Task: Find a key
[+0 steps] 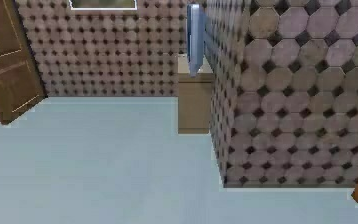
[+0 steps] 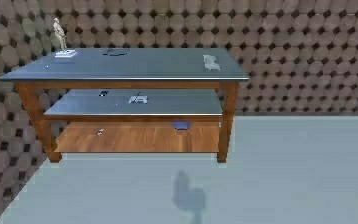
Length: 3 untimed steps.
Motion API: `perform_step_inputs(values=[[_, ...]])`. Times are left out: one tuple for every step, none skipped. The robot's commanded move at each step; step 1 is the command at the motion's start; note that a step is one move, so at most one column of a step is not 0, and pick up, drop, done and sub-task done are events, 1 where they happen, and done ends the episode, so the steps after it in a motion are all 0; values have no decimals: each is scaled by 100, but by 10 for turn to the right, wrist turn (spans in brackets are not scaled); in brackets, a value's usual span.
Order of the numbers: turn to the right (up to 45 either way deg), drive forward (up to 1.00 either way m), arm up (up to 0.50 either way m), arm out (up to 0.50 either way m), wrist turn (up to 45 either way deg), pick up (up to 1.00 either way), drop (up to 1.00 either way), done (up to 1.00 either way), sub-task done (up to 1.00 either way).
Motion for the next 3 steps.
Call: perform_step_inputs(values=[[330,0,0,0,0,0,0,0,0],[0,5,0,0,0,0,0,0,0],[450,0,0,0,0,0,0,0,0]])
